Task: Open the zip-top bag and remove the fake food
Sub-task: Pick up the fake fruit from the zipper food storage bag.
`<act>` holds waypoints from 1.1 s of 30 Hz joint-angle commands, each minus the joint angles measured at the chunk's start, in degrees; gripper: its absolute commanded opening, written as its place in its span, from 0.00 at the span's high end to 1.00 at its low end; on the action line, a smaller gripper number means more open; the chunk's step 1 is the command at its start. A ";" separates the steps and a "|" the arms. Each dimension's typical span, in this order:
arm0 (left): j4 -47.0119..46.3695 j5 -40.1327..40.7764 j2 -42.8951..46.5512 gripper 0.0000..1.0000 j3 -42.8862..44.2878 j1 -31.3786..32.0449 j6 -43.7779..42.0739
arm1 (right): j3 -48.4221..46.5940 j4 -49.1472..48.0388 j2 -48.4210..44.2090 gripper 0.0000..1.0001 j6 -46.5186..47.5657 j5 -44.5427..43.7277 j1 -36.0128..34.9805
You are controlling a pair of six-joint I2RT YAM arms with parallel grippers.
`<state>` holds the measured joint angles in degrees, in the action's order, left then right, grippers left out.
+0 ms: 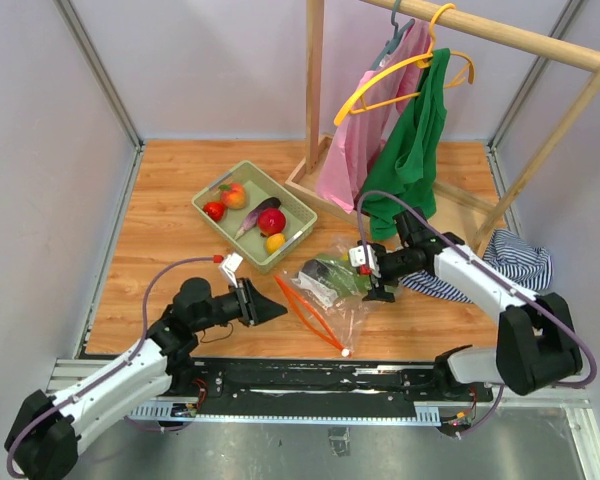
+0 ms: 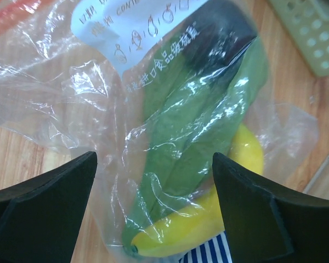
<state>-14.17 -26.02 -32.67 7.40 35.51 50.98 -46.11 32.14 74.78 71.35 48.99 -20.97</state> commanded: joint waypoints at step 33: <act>-33.37 7.77 -40.37 0.72 3.85 11.39 3.64 | -3.46 2.14 9.20 0.38 -4.90 -7.46 -4.86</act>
<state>-45.39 -19.33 -71.07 9.13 45.98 54.54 -48.42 31.20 83.24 67.24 39.79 -24.47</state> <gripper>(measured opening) 0.309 0.634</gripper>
